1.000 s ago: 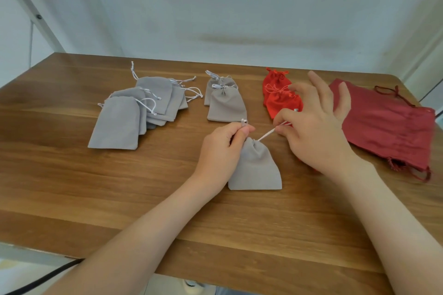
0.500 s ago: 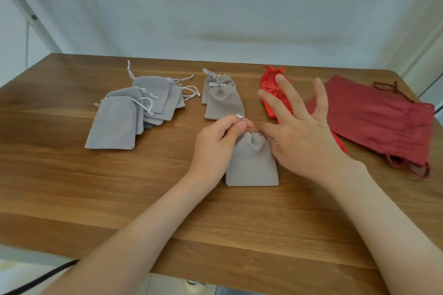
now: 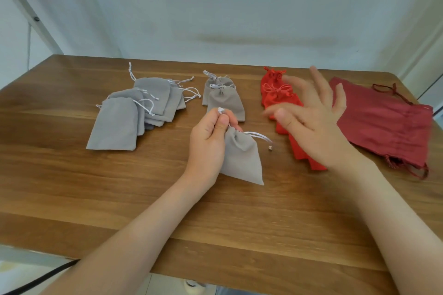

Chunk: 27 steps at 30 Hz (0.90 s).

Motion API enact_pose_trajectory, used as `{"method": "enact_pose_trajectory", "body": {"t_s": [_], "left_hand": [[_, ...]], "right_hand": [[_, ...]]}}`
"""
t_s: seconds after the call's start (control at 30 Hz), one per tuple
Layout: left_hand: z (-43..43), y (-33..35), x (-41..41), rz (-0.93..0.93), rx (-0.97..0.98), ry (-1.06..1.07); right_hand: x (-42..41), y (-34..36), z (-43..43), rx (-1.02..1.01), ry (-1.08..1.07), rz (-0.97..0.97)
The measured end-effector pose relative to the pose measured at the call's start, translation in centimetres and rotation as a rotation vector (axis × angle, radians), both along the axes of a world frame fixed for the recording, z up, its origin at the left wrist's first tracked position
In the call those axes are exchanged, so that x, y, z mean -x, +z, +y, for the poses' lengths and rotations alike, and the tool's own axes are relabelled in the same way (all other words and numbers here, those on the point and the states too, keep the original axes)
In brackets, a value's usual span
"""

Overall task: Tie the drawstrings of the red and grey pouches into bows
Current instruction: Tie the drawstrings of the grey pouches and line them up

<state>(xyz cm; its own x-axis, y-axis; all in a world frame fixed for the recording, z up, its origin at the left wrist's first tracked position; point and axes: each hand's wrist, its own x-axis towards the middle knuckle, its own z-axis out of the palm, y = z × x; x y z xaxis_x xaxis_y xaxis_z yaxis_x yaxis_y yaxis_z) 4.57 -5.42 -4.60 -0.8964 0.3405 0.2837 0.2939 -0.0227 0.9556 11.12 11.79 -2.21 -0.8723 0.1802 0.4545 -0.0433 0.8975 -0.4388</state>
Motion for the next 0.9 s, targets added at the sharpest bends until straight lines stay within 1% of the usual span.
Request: {"method": "enact_pose_trajectory", "body": {"t_s": [0.03, 0.1, 0.13, 0.17, 0.2, 0.27, 0.3, 0.37, 0.43, 0.57, 0.63, 0.7, 0.77, 0.9], "left_hand": [[0.0, 0.0, 0.0, 0.038, 0.008, 0.000], [0.0, -0.1, 0.0, 0.131, 0.045, -0.002], [0.0, -0.1, 0.0, 0.173, 0.056, -0.003], [0.0, 0.0, 0.1, 0.205, 0.056, -0.002], [0.0, 0.0, 0.0, 0.218, 0.050, -0.002], [0.0, 0.1, -0.1, 0.198, 0.042, -0.002], [0.0, 0.1, -0.1, 0.184, 0.050, 0.003], [-0.1, 0.0, -0.2, 0.159, 0.085, 0.014], [-0.1, 0.0, -0.3, 0.123, 0.099, 0.003], [0.1, 0.2, -0.6, 0.067, 0.101, 0.014], [0.2, 0.3, -0.8, 0.062, 0.108, 0.025], [0.2, 0.0, -0.8, 0.093, 0.138, 0.035], [0.3, -0.1, -0.7, 0.134, 0.187, 0.043], [0.5, -0.2, -0.8, 0.072, 0.161, 0.035]], "right_hand": [[-0.2, 0.4, 0.0, 0.119, 0.028, 0.024], [-0.6, 1.3, 0.0, 0.403, 0.153, 0.071], [-0.8, 1.6, -0.2, 0.528, 0.229, 0.052], [-1.0, 1.8, -0.5, 0.619, 0.294, -0.017], [-1.0, 1.7, -0.8, 0.659, 0.345, -0.124], [-0.7, 1.0, -1.6, 0.625, 0.393, -0.355], [-0.5, 0.6, -1.9, 0.585, 0.401, -0.430], [-0.3, 0.2, -2.1, 0.556, 0.384, -0.490], [-0.1, 0.2, -1.8, 0.609, 0.317, -0.477], [0.2, 0.0, -1.3, 0.676, 0.137, -0.392], [0.4, -0.3, -1.7, 0.774, 0.059, -0.303], [0.7, -0.5, -2.4, 0.893, -0.004, -0.162], [0.8, -0.8, -3.3, 0.952, -0.023, -0.059], [0.9, -1.1, -4.4, 1.086, 0.088, 0.020]]}}
